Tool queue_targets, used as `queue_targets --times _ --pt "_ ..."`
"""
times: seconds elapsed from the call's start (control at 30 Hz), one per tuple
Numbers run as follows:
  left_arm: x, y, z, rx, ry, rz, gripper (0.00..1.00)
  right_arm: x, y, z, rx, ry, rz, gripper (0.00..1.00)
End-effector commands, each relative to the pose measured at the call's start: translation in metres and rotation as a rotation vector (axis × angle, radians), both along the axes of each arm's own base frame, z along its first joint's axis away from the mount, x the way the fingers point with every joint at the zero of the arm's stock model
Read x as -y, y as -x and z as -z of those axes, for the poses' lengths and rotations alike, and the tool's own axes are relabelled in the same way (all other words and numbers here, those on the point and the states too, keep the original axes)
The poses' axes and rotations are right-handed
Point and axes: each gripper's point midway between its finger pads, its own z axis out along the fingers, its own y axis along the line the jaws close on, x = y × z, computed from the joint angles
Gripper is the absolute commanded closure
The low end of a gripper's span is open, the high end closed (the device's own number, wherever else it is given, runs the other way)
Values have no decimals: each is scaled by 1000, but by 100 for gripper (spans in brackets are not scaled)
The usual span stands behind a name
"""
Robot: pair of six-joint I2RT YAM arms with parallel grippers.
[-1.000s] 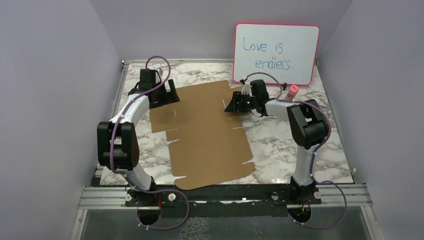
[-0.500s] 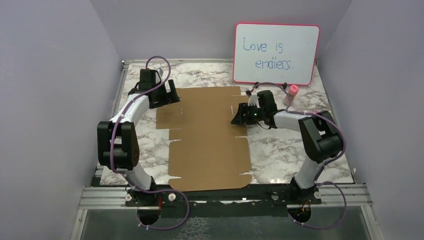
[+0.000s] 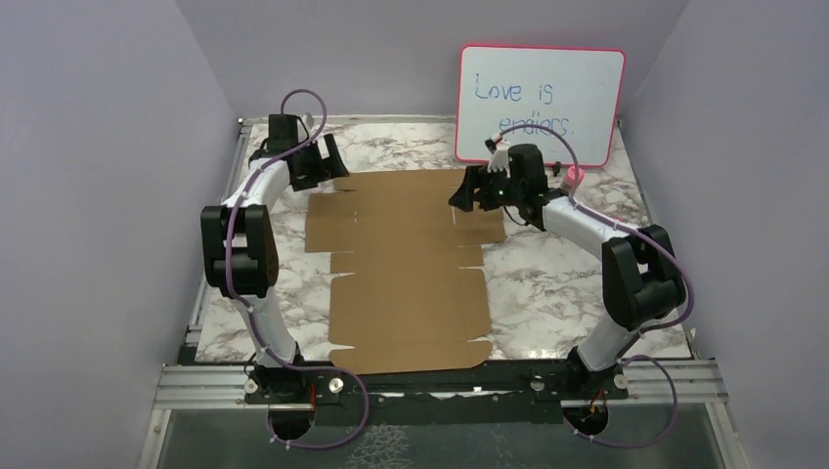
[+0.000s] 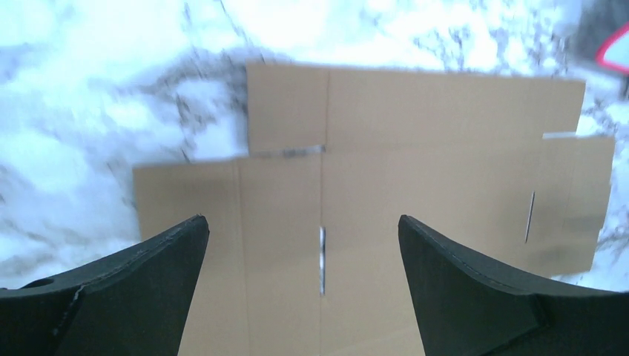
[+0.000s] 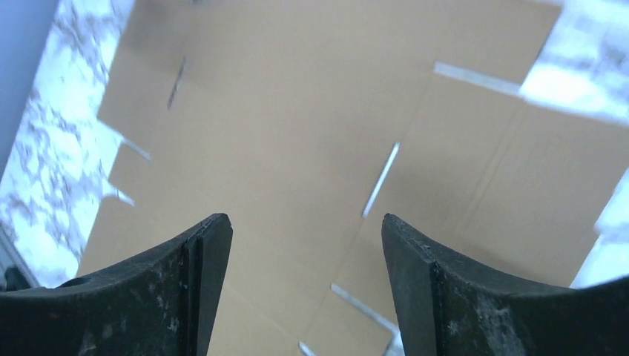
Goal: Fold the paper box
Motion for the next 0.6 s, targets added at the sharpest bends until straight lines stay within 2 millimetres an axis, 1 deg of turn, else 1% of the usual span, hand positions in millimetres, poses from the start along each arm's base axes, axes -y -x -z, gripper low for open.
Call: queue_targets --times 0.0,0.13,0.17,0.23,0.37,0.47,0.57 --pt "-9 -36 -2 33 51 26 1 4 -42 -12 68 24 68 20" --pt "-7 -62 5 41 95 55 1 2 -68 -13 97 38 95 20" --pt "-5 -64 10 33 106 63 1 0 -73 -11 99 39 96 20" --pt "-1 -71 13 34 127 79 3 -6 -78 -6 87 26 75 20" --pt "3 -75 28 18 148 101 4 -25 -71 6 39 -58 -5 20" --pt "5 -74 36 14 162 109 4 -35 -63 21 -16 -108 -44 20" --pt "7 -73 39 23 179 108 4 -46 -54 31 -64 -166 -91 20"
